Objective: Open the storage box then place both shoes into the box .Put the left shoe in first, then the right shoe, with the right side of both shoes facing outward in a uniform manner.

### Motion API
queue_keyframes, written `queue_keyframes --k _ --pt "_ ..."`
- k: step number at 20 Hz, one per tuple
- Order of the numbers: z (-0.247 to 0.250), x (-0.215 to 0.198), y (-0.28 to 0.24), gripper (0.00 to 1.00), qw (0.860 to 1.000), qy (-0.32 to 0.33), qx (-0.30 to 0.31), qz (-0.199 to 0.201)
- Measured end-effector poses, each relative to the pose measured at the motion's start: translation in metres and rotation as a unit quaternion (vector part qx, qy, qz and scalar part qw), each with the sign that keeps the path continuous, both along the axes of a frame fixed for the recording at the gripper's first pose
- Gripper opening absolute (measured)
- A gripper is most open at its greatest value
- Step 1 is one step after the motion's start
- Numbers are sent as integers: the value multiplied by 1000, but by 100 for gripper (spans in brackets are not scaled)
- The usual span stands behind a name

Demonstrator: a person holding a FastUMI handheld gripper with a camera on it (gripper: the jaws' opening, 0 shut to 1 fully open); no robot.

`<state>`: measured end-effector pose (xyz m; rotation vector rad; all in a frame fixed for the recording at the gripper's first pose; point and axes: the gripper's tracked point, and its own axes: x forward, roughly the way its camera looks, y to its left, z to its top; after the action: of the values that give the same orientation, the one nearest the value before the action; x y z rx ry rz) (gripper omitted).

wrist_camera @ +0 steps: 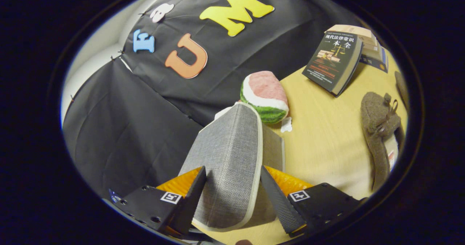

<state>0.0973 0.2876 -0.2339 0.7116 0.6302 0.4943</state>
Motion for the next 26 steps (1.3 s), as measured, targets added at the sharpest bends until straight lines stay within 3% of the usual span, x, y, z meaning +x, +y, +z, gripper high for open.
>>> queue_keyframes --k 9,18,22,26 --pt "22 -7 -12 71 1000 4 21 2" --pt "113 -13 24 71 995 -84 22 48" --pt "154 -20 59 71 985 -144 -18 89" --pt "193 -29 109 71 966 -214 -69 132"
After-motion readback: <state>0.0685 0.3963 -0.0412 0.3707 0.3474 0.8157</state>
